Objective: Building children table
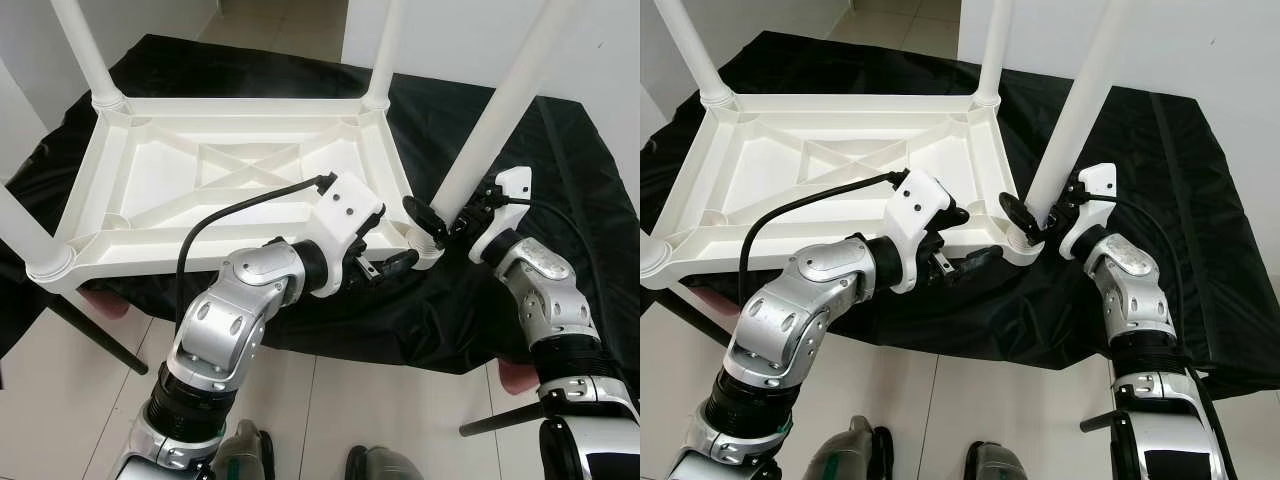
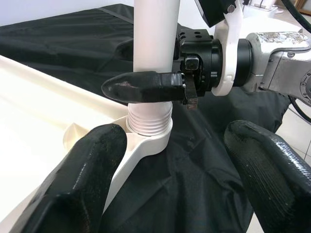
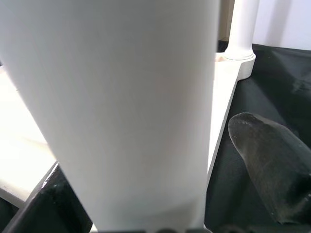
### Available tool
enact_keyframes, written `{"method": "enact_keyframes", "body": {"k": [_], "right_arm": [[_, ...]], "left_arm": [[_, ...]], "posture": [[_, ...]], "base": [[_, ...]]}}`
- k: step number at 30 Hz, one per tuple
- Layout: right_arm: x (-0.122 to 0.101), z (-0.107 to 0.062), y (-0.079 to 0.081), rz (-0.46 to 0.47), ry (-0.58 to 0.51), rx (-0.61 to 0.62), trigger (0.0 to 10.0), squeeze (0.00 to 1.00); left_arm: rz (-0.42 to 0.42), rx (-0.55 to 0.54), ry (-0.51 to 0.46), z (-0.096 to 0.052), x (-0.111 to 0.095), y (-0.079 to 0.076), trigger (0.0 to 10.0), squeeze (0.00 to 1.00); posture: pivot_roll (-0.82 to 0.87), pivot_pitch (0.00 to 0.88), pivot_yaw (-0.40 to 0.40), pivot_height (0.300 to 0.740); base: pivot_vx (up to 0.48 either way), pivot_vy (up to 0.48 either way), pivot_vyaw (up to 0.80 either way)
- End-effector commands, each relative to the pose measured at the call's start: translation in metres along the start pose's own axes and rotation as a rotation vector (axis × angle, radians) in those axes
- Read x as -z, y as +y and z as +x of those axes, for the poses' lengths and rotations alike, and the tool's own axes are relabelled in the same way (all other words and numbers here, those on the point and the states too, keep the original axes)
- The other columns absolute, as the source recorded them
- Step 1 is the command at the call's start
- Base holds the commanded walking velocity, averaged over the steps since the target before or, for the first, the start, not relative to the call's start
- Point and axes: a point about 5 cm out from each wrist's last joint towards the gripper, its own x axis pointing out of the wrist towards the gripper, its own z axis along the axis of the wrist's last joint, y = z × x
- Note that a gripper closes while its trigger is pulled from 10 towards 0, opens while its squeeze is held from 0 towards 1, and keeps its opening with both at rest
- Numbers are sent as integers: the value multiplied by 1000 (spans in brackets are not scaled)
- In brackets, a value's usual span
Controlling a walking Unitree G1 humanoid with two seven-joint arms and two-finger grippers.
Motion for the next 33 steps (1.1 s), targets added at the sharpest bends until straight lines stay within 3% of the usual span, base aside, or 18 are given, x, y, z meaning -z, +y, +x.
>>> {"method": "enact_keyframes", "body": {"k": [1, 2, 20, 33], "right_arm": [[-5, -1, -5, -18, -12, 9, 7490, 0], [-5, -2, -6, -16, -13, 9, 0, 0], [2, -3, 0, 24, 3, 25, 0, 0], [16, 5, 13, 56, 71, 187, 0, 0]], "left_arm": [[-1, 2, 4, 0, 1, -3, 10000, 0], [1, 2, 4, 0, 0, -3, 10000, 0], [17, -6, 0, 0, -4, -1, 10000, 0], [17, -10, -5, 1, -4, -2, 10000, 0]], "posture": [[49, 55, -27, 740], [50, 57, -26, 740], [46, 68, -31, 740], [42, 73, -33, 740]], "base": [[0, 0, 0], [0, 0, 0], [0, 0, 0], [0, 0, 0]]}}
